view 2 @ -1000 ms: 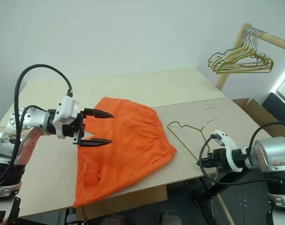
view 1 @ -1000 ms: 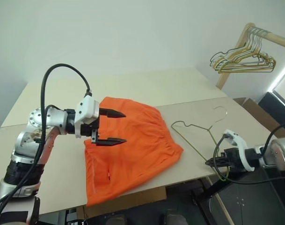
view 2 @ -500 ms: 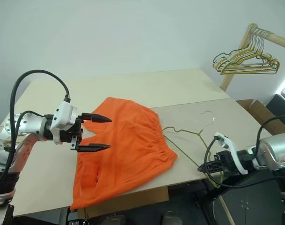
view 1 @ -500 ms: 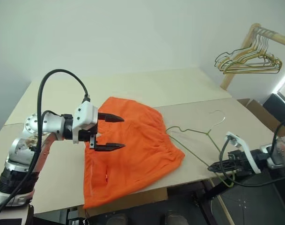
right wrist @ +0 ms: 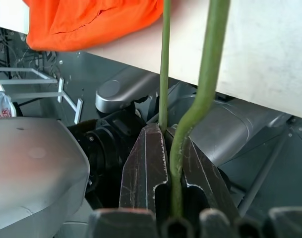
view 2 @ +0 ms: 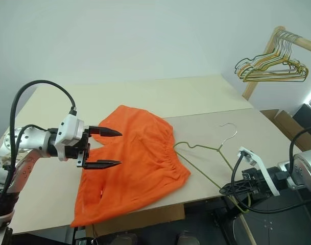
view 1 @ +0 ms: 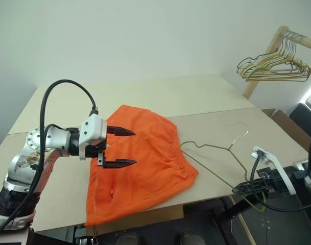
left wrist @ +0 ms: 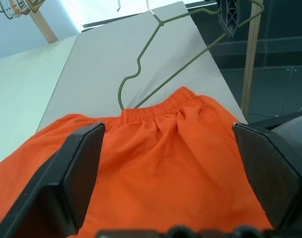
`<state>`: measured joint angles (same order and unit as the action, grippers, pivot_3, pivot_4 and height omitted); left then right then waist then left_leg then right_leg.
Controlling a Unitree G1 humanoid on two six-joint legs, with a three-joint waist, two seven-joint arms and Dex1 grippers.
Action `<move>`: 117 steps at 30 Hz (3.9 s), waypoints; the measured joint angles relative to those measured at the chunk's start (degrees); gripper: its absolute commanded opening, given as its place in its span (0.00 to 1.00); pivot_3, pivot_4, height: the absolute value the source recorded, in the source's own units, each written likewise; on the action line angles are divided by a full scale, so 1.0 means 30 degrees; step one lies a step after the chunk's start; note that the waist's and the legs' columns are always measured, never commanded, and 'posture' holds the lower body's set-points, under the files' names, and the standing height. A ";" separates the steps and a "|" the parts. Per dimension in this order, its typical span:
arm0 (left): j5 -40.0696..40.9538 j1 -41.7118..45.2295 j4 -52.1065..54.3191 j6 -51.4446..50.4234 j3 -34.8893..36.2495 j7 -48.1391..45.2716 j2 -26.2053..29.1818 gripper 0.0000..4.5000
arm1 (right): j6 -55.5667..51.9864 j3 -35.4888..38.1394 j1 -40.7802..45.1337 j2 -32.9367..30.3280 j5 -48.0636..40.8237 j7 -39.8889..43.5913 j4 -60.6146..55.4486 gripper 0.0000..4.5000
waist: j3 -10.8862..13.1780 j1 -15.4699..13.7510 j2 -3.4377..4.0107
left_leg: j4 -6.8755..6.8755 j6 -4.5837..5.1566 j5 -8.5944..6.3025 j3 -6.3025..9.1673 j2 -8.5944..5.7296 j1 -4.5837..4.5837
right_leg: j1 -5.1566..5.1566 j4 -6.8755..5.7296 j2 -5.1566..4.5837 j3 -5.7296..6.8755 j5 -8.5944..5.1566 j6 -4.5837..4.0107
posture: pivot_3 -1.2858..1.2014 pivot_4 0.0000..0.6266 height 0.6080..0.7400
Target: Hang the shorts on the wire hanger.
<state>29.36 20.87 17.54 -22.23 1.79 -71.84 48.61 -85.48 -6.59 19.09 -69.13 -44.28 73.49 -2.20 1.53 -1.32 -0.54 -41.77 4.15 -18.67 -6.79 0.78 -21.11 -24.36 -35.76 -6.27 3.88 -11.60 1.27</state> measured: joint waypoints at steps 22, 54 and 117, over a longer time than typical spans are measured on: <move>-0.0052 -0.0375 0.0071 0.0319 0.0000 0.0278 0.0306 0.99 | 0.1254 -0.2119 -0.1162 -0.0862 -0.0285 0.0851 -0.0677 0.00 | 0.0003 -0.0482 -0.0001 | 0.0001 0.0012 -0.0029 0.0007 0.0001 -0.0018 | -0.0008 0.0032 -0.0011 0.0014 -0.0007 0.0005 | 0.56 0.00 1.00; -0.0779 -0.0302 -0.0256 0.1416 -0.0046 0.0127 0.0668 0.99 | 0.1361 -0.4003 0.3285 0.5488 0.0909 0.0165 0.4626 0.00 | 0.0001 -0.0802 0.0005 | 0.0006 0.0021 -0.0044 0.0017 0.0000 -0.0068 | 0.0027 0.0196 0.0039 0.0047 0.0037 0.0073 | 0.59 0.00 1.00; -0.1233 -0.1386 0.0851 0.2006 0.0528 0.1146 0.1260 0.99 | 0.2473 -0.8705 0.6311 0.6785 0.3977 0.4609 0.5303 0.00 | 0.0016 -0.1740 0.0063 | 0.0058 -0.0122 0.0007 0.0084 0.0013 -0.0135 | -0.0004 0.0231 0.0150 0.0144 0.0047 0.0063 | 0.62 0.00 1.00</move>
<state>25.66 16.71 20.09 -16.21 3.37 -68.40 52.39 -78.06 -32.71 38.03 -48.77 -32.35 87.31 13.71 1.58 -6.54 -0.36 -41.60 3.78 -18.65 -6.53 0.82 -21.52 -24.37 -35.07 -5.82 4.32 -11.46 1.46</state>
